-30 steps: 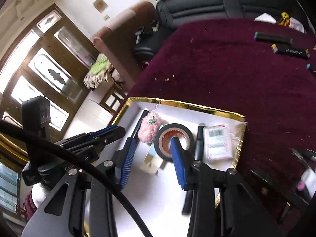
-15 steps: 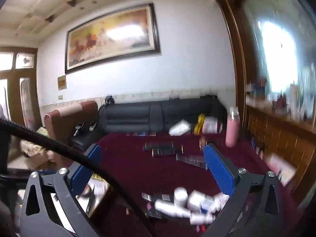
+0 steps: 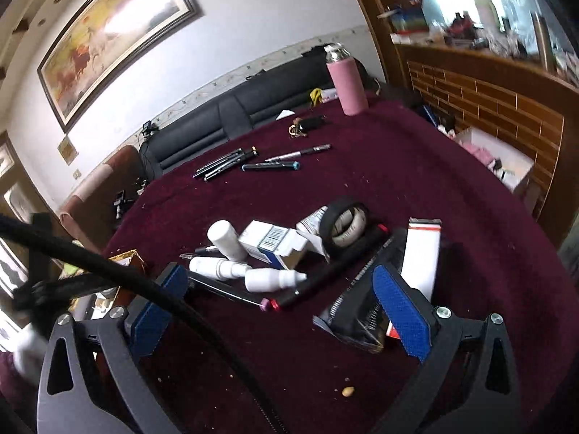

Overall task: Organize objects
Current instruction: 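Move both open tools back over the cluttered items on the table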

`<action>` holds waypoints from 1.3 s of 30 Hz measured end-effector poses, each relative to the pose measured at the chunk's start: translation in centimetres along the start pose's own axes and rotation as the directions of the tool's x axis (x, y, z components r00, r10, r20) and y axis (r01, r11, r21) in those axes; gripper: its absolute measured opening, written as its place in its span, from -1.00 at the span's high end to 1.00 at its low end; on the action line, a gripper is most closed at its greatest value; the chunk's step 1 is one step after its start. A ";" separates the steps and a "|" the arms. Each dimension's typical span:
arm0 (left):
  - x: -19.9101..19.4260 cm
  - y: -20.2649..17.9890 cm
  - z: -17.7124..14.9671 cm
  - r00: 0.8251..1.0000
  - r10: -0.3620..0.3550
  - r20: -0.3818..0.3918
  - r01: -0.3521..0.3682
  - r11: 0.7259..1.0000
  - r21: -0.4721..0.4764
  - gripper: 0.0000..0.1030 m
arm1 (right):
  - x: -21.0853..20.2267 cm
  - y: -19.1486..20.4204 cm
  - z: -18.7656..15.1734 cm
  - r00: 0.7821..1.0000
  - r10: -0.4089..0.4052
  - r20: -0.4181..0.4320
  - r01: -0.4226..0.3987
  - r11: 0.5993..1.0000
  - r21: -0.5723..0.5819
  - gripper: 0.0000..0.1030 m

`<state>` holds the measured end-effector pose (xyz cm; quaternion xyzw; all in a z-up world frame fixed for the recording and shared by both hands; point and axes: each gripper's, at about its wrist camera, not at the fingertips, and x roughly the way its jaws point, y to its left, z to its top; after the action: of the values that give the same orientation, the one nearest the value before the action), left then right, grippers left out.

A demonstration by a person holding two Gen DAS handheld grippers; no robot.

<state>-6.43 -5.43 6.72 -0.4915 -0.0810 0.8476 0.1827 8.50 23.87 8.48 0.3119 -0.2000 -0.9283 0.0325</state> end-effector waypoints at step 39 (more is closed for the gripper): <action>-0.7 -1.8 -8.8 0.997 0.073 -0.024 -0.072 0.997 0.032 -0.20 | 1.6 2.4 -3.1 0.989 0.090 -0.118 -0.092 0.996 -0.011 -1.00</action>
<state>1.91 -4.44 3.37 -0.5020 -0.0477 0.8485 0.1605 8.92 20.28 6.28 0.3562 -0.2042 -0.9074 0.0891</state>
